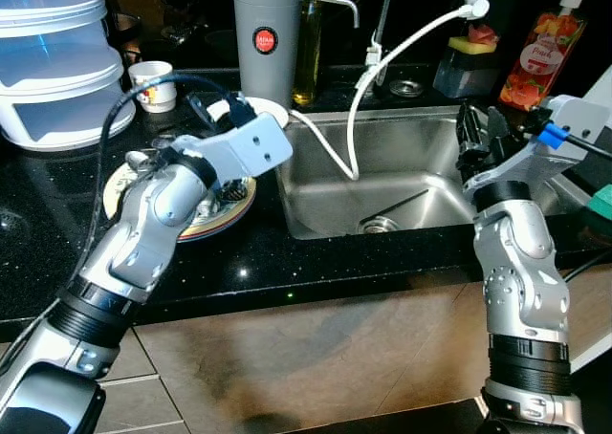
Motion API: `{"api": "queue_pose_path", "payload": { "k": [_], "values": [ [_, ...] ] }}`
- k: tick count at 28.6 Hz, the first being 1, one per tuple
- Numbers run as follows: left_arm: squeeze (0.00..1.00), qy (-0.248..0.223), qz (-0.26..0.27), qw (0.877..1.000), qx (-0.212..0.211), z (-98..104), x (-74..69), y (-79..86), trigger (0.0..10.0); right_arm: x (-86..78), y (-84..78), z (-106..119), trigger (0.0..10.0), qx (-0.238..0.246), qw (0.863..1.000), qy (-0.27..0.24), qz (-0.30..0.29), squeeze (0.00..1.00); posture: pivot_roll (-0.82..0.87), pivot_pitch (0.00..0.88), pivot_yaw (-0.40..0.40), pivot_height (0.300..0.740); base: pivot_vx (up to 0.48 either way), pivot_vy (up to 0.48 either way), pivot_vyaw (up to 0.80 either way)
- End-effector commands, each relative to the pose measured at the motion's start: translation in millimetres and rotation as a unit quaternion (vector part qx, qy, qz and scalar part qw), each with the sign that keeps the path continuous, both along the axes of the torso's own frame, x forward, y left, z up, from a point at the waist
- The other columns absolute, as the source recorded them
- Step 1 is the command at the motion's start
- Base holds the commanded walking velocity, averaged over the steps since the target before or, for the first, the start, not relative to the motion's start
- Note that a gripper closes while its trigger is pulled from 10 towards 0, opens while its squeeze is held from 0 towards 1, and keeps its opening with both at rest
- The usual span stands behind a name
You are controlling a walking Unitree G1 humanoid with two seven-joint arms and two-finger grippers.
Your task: Kitchen organization
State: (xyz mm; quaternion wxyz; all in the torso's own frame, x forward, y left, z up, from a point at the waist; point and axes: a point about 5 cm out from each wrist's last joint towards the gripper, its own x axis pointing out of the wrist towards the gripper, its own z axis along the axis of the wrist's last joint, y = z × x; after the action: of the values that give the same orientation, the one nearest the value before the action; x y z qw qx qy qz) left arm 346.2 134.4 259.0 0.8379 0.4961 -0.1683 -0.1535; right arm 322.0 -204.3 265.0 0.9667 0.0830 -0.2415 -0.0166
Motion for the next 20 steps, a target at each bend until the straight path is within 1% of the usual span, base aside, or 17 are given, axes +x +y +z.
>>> {"api": "queue_pose_path", "payload": {
  "k": [1, 2, 3, 4, 5, 6, 7, 11, 13, 14, 16, 18, 19, 20],
  "values": [
    [0.0, 0.062, -0.012, 0.997, 0.045, -18, -0.7, 2.8, 10.0, 1.1, -2.1, 3, 10.0, -0.001, 1.0, -0.005, -0.003, 0.0, 0.02, 0.0, -0.05, 0.74, 0.0, 0.0, 0.0],
    [0.0, 0.078, -0.025, 0.995, 0.054, -21, -2.1, 1.3, 10.0, 1.4, -2.3, 3, 10.0, -0.001, 1.0, -0.005, -0.003, 0.0, 0.02, 0.0, -0.05, 0.74, 0.0, 0.0, 0.0],
    [0.0, 0.094, -0.039, 0.994, 0.048, -23, -3.9, -2.0, 10.0, 1.6, -1.9, 3, 10.0, -0.001, 1.0, -0.005, -0.003, 0.0, 0.02, 0.0, -0.05, 0.74, 0.0, 0.0, 0.0],
    [0.67, 0.107, -0.061, 0.992, 0.032, -23, -7.1, -8.6, 10.0, 1.9, -1.1, 3, 10.0, -0.001, 1.0, -0.006, -0.001, 0.0, 0.02, 0.0, -0.05, 0.74, 0.0, 0.0, 0.0],
    [0.67, 0.111, -0.075, 0.991, 0.02, -22, -8.8, -13.0, 10.0, 2.1, -0.4, 3, 10.0, -0.001, 1.0, -0.006, 0.0, 0.0, 0.02, 0.0, -0.05, 0.74, 0.0, 0.0, 0.0],
    [0.67, 0.111, -0.075, 0.991, 0.02, -22, -8.8, -13.0, 10.0, 2.1, -0.4, 3, 10.0, -0.001, 1.0, -0.006, 0.0, 0.0, 0.02, 0.0, -0.05, 0.74, 0.0, 0.0, 0.0],
    [1.0, 0.117, -0.085, 0.989, 0.011, -22, -9.6, -15.4, 10.0, 2.0, 0.0, 3, 10.0, -0.001, 1.0, -0.007, 0.0, 0.0, 0.02, 0.0, -0.044, 0.74, 0.0, 0.0, 0.0],
    [1.0, 0.118, -0.08, 0.99, 0.016, -23, -6.9, -12.5, 10.0, 1.7, 0.3, 3, 10.0, 0.0, 1.0, -0.007, 0.0, 0.0, 0.02, 0.0, -0.043, 0.74, 0.0, 0.0, 0.0],
    [1.0, 0.121, -0.07, 0.99, 0.03, -22, -2.7, -5.1, 10.0, 1.4, 0.6, 2, 10.0, 0.0, 1.0, -0.007, 0.0, 0.0, 0.02, 0.0, -0.041, 0.74, 0.0, 0.0, 0.0],
    [1.0, 0.128, -0.067, 0.989, 0.035, -22, -0.4, -2.1, 10.0, 1.5, 0.6, 2, 10.0, 0.0, 1.0, -0.007, -0.001, 0.0, 0.02, 0.0, -0.04, 0.74, 0.0, 0.0, 0.0],
    [1.0, 0.158, -0.071, 0.984, 0.035, -26, 3.4, 0.4, 10.0, 1.8, 1.0, 2, 10.0, 0.002, 1.0, -0.007, -0.001, 0.0, 0.02, 0.0, -0.036, 0.74, 0.0, 0.0, 0.0],
    [1.0, 0.166, -0.072, 0.983, 0.033, -27, 4.2, 0.6, 10.0, 1.8, 1.1, 2, 10.0, 0.002, 1.0, -0.007, -0.001, 0.0, 0.02, 0.0, -0.036, 0.74, 0.0, 0.0, 0.0],
    [0.0, 0.208, -0.079, 0.975, -0.016, -36, 8.2, -3.7, 10.0, 1.9, 1.5, 2, 10.0, 0.003, 1.0, -0.008, -0.002, 0.0, 0.02, 0.0, -0.032, 0.74, 0.0, 0.0, 0.0],
    [0.0, 0.208, -0.079, 0.975, -0.016, -36, 8.2, -3.7, 10.0, 1.9, 1.5, 2, 10.0, 0.003, 1.0, -0.008, -0.002, 0.0, 0.02, 0.0, -0.032, 0.74, 0.0, 0.0, 0.0]
  ]
}}
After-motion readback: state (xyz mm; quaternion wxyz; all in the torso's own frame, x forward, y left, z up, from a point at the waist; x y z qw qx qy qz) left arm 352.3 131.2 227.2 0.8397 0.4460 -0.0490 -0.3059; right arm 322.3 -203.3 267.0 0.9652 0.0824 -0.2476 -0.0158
